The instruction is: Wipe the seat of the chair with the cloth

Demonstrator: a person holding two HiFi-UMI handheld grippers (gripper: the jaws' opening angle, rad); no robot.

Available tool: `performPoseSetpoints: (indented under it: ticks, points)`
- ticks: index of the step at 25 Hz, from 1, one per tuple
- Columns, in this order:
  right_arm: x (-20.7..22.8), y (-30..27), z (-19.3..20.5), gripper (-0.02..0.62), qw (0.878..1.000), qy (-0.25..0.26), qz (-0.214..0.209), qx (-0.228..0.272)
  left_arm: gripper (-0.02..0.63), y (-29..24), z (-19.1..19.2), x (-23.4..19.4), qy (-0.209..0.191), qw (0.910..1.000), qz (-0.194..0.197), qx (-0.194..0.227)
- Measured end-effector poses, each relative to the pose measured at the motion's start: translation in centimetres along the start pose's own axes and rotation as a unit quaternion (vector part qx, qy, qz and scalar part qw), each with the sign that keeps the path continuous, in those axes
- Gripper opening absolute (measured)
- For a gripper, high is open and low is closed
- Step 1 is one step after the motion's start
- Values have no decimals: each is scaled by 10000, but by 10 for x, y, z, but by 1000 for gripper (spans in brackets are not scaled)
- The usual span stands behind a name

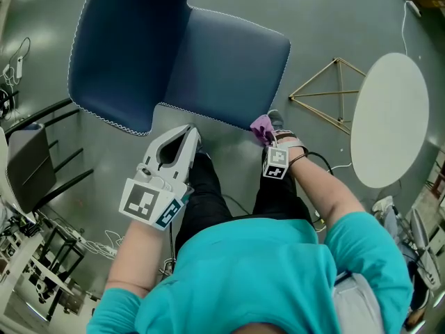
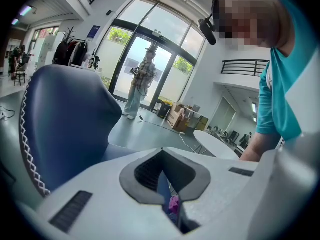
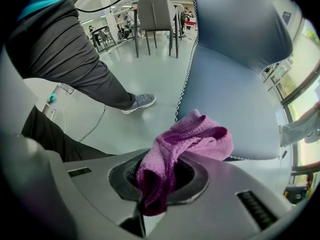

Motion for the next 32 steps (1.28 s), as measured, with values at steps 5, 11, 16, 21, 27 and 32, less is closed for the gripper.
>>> performPoseSetpoints:
  ticks: [5, 11, 16, 21, 27, 32]
  points:
    - [-4, 4, 23, 52, 9994, -138, -90, -311, 3, -4, 1, 2, -6, 10000, 31, -42]
    - [-2, 6, 45, 52, 9970, -519, -202, -530, 3, -20, -9, 9, -93, 9999, 127, -70]
    - [11, 20, 39, 52, 9896, -1434, 95, -105, 3, -29, -17, 13, -161, 9996, 199, -112]
    - [23, 56, 26, 52, 9766, -2110, 269, 302, 3, -36, -40, 27, -195, 9994, 292, -57]
    - [59, 118, 4, 52, 9517, -2846, 641, 955, 3, -44, -88, 44, -331, 9986, 396, 98]
    - [74, 195, -27, 52, 9289, -3230, 727, 1658, 3, -31, -133, 72, -409, 9980, 448, 179]
Point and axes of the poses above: the fingertips, and each gripper's own axes: y backward along the fingers, x to its right, z out of its underside, the point moved 9 cm from there along y, backward along the fingers, and after that the axes turned 8 degrees about x, right-handed, at the moved point
